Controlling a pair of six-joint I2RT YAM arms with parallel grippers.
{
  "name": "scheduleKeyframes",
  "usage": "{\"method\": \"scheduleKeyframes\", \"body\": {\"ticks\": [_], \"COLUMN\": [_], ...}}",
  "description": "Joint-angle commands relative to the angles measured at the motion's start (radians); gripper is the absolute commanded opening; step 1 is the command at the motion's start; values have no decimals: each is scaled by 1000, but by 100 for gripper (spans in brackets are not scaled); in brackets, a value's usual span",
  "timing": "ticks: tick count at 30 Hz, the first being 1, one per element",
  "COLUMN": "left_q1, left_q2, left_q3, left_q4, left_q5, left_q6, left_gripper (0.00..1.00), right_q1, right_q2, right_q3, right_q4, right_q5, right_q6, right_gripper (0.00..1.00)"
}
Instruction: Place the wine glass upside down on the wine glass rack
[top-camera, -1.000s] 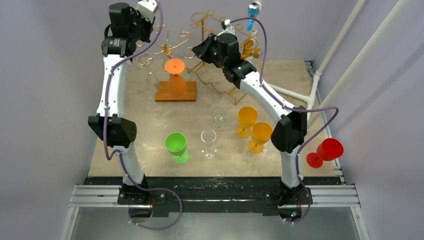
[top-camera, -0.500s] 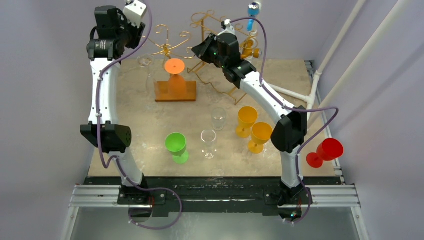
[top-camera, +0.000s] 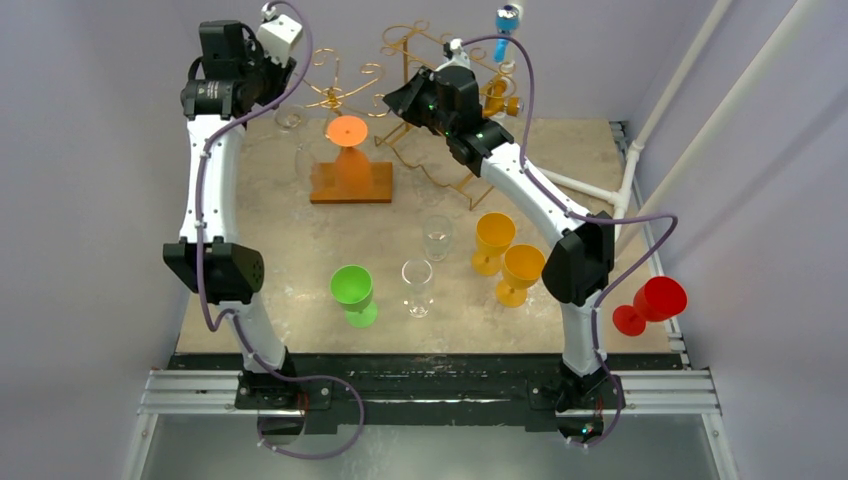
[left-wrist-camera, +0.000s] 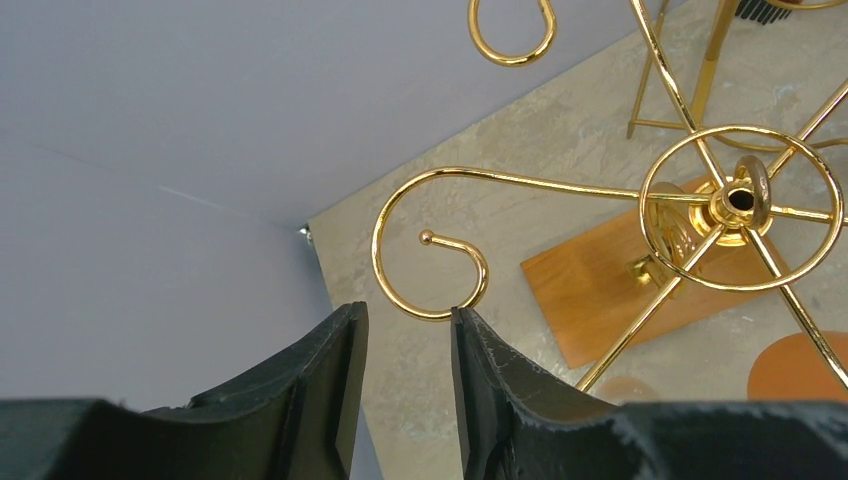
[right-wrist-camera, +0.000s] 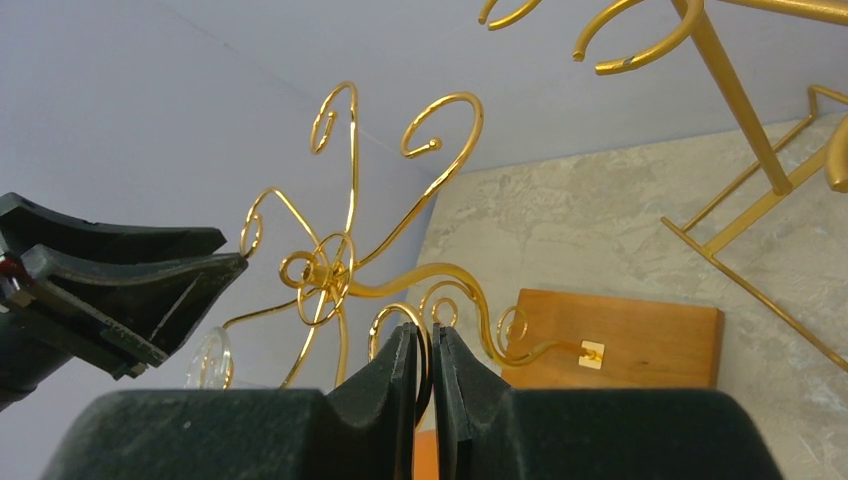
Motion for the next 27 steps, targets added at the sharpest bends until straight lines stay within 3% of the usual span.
{"method": "scheduleKeyframes", "body": {"ticks": [1, 18, 27], "left_q1": [9, 8, 8], "left_q2": [34, 114, 130], "left_q3": [28, 82, 87], "left_q4": [65, 149, 174], "left_q5": [35, -35, -34], "left_q6": [-6, -3, 1], "left_gripper": [39, 36, 36], "right_q1": [10, 34, 85], "right_q2": [-19, -20, -54], "right_q3": [36, 29, -61], "right_q4": [11, 13, 55], "right_q5": [-43, -97, -103], "right_q6": [14, 69, 93], "right_gripper": [16, 15, 17]}}
